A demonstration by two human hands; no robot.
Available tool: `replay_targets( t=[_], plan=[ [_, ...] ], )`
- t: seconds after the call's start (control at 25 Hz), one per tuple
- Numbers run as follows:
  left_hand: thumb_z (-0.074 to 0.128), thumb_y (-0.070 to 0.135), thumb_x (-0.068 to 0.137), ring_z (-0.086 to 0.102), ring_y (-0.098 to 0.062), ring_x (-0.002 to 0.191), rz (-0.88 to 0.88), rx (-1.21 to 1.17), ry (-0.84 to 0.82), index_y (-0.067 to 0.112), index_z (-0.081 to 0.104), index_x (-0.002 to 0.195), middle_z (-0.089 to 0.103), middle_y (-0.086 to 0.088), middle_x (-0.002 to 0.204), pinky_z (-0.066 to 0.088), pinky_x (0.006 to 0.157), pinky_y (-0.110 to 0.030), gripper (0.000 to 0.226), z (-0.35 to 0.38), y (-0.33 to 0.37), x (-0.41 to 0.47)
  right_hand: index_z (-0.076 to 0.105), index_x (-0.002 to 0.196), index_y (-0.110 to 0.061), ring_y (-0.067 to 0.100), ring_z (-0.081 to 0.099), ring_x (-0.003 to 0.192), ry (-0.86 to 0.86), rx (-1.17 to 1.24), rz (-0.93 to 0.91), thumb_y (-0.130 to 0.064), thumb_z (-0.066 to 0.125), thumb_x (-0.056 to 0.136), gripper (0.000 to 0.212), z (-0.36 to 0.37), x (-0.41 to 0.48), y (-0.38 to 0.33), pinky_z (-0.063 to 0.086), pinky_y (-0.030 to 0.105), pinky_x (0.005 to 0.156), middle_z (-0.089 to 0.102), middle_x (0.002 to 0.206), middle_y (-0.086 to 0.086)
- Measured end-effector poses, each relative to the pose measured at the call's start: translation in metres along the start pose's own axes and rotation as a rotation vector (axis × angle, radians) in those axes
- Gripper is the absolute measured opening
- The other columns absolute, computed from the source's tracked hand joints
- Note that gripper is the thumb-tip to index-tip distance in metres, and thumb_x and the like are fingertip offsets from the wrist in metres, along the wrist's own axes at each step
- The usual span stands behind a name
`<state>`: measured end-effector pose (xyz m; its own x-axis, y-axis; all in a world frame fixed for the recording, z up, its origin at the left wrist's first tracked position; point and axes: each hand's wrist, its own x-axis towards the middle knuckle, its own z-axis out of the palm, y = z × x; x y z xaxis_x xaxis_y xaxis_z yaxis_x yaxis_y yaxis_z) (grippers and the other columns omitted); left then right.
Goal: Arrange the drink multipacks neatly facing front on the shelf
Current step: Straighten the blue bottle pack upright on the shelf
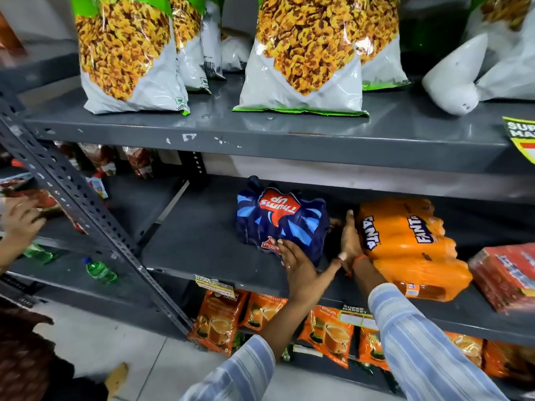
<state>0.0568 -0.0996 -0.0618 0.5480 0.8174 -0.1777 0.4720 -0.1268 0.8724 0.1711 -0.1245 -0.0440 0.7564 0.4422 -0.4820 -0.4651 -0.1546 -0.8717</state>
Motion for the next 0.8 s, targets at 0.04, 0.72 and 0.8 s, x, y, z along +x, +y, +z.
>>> replay_targets(
  t=[0.04,0.72,0.8],
  plan=[
    [0.060,0.071,0.064,-0.026,-0.026,0.141,0.017,-0.003,-0.006,0.008,-0.028,0.139,-0.034,-0.012,0.151,-0.010,0.117,-0.041,0.132,-0.004,-0.004,0.002,0.048,0.127,0.005,0.040,0.051,0.121,-0.017,-0.055,-0.047,-0.033,0.026,0.100,0.052,0.006,0.005,0.001,0.045,0.042,0.096,0.052,0.131,0.028],
    [0.083,0.032,0.063,0.032,-0.030,0.137,0.150,-0.123,0.400,0.006,0.013,0.145,0.026,-0.017,0.151,0.034,0.110,-0.039,0.111,-0.080,-0.029,0.045,0.068,0.072,-0.007,0.020,0.061,0.072,0.007,0.137,-0.370,-0.022,0.033,0.098,0.047,0.051,-0.009,0.056,0.048,0.035,0.078,0.068,0.073,0.011],
    [0.086,0.026,0.060,0.049,-0.024,0.125,0.185,-0.132,0.358,0.011,0.026,0.141,0.044,-0.012,0.142,0.044,0.099,-0.031,0.102,-0.100,-0.035,0.052,0.065,0.090,-0.004,0.024,0.057,0.088,0.140,0.107,-0.438,-0.015,0.039,0.096,0.029,0.045,0.002,0.041,0.046,0.040,0.087,0.066,0.093,0.018]
  ],
)
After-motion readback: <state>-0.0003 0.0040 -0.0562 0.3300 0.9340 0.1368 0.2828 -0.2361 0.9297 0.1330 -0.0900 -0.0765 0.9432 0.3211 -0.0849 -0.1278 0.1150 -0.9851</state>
